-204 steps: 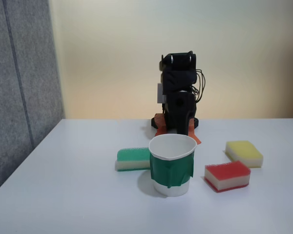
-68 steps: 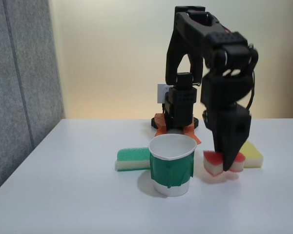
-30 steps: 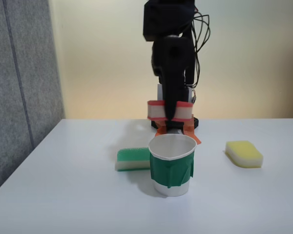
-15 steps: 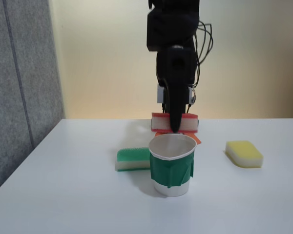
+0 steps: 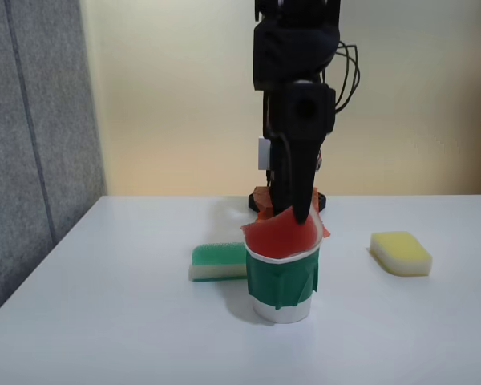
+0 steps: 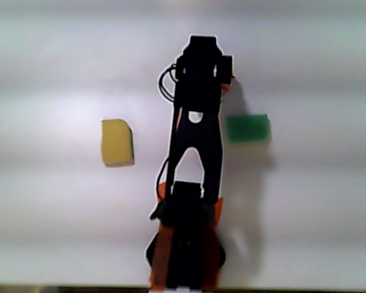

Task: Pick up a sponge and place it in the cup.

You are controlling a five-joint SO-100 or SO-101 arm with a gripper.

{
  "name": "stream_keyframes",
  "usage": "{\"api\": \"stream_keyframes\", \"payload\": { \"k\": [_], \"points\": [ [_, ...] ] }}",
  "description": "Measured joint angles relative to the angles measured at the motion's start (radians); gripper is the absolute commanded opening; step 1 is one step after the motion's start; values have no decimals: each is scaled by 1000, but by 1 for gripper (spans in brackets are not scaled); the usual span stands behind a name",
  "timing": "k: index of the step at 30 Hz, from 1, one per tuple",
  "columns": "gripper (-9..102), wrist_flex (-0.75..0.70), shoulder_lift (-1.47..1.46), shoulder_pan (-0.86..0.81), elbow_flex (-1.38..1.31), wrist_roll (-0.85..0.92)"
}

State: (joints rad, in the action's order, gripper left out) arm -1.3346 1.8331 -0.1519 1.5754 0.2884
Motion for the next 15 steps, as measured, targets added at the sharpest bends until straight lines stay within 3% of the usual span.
{"api": "stream_keyframes", "payload": {
  "k": [2,15],
  "points": [
    [0,-35,58,-6,37,-32],
    [0,-52,620,67,491,-255]
  ]
}}
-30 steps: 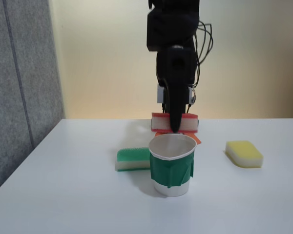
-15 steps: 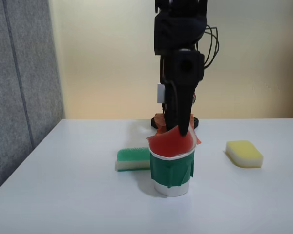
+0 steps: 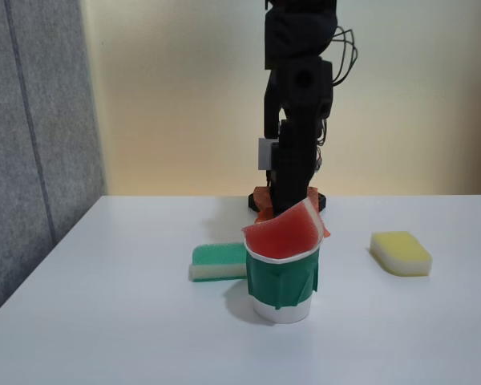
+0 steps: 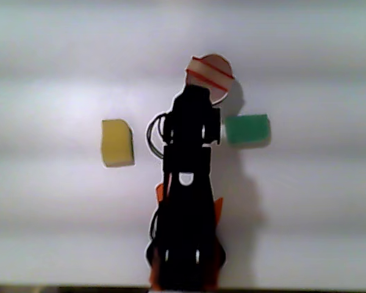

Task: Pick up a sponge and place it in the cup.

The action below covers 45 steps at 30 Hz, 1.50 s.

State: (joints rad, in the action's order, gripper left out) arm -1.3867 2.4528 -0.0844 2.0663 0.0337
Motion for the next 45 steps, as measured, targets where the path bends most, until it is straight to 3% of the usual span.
{"api": "stream_keyframes", "payload": {
  "k": [11,21,32,41,45],
  "points": [
    [0,86,482,107,495,-115],
    [0,195,850,86,854,-54],
    [0,394,894,78,1120,-23],
    [0,137,894,83,1121,-52],
    [0,115,894,34,1121,-55]
  ]
}}
